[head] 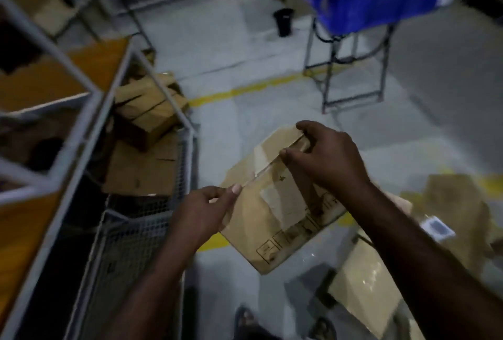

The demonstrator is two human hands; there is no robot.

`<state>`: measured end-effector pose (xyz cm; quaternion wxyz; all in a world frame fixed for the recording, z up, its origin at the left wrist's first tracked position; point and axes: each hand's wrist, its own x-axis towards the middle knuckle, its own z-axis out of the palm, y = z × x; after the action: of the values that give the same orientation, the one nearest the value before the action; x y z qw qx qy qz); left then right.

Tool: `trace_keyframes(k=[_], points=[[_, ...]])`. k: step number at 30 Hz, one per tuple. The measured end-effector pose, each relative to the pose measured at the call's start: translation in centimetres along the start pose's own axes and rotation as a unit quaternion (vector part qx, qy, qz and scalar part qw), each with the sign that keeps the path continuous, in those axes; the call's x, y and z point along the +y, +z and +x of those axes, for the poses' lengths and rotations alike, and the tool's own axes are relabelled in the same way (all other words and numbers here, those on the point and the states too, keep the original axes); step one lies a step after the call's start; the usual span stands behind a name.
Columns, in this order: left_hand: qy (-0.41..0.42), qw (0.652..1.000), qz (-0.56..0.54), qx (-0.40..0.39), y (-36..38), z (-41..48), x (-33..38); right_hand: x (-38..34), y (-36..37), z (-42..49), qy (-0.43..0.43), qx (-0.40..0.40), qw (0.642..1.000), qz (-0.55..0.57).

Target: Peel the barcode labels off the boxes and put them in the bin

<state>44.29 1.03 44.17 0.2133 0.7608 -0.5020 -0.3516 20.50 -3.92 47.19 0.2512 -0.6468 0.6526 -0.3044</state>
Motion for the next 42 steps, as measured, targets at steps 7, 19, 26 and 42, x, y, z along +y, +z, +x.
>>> trace_keyframes(k=[7, 19, 26, 42], points=[[-0.088, 0.978, -0.048, 0.184, -11.9, -5.9, -6.9, -15.2, 7.6, 0.3, -0.2, -0.093, 0.975, 0.021], [-0.145, 0.908, -0.119, 0.374, -25.0, -15.7, -16.6, -35.5, 17.7, -5.4, -0.419, -0.169, 0.886, 0.106], [-0.116, 0.874, -0.287, 0.375, -26.3, -18.3, -20.2, -44.2, 21.2, -8.0, -0.523, -0.177, 0.825, 0.118], [-0.156, 0.84, -0.471, 0.218, -26.2, -8.9, -24.3, -51.3, 34.9, -7.7, -0.654, -0.309, 0.69, -0.019]])
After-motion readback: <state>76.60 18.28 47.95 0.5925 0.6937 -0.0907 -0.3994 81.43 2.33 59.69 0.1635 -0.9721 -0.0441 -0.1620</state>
